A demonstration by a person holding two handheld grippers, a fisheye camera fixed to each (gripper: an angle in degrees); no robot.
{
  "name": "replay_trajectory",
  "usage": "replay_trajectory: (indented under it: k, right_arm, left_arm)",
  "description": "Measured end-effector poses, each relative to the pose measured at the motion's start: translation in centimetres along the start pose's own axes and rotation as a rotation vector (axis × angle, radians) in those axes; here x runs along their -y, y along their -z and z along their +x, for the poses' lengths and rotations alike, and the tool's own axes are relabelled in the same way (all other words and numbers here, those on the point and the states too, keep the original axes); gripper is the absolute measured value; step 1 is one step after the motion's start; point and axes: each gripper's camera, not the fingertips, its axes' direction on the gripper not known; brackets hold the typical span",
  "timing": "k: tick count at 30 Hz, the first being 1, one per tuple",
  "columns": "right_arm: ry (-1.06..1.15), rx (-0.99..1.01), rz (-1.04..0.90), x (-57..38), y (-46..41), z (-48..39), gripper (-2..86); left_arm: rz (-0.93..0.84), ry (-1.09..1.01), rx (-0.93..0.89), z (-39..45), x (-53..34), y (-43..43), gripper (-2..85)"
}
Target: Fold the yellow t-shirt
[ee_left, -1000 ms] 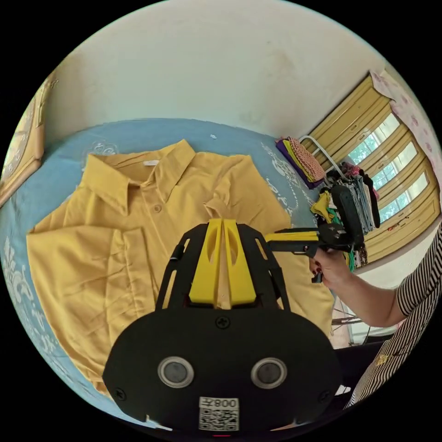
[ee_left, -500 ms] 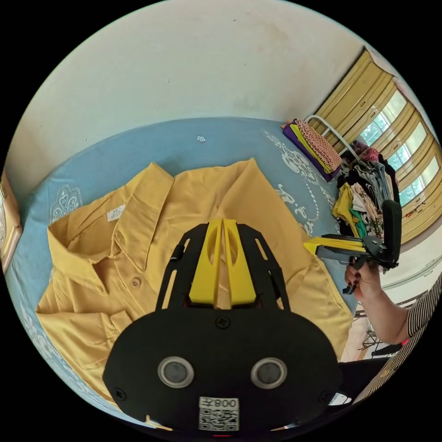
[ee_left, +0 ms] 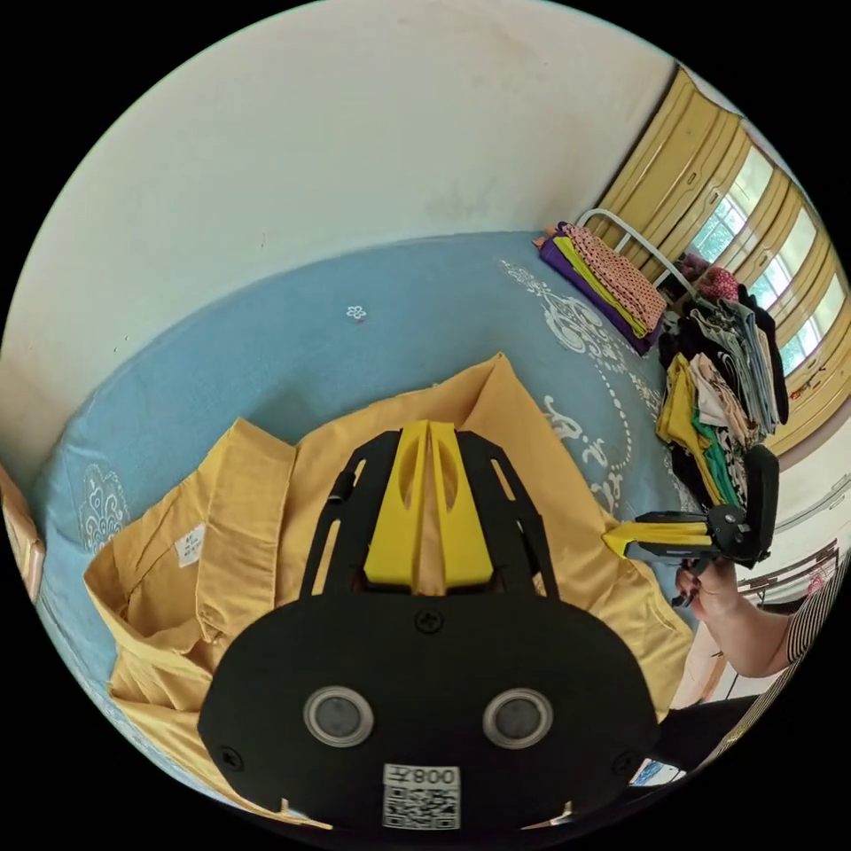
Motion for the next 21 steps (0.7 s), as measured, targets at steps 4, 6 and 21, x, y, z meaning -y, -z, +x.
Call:
replay_trajectory:
  k: [4, 6, 21]
  right_arm:
    - [-0.013, 0.022, 0.003, -0.6, 1.1, 0.6, 0.1]
    - [-0.037, 0.052, 0.006, -0.9, 1.8, 1.1, 0.1]
    - [-0.020, 0.078, 0.005, -2.6, 4.9, 1.4, 0.0]
  left_arm:
    - [-0.102, -0.042, 0.051, 0.5, 2.7, -3.9, 0.3]
    - [-0.086, -0.039, 0.045, 0.4, 2.9, -4.2, 0.3]
    - [-0.073, 0.033, -0.127, -1.7, -8.4, -1.5, 0.3]
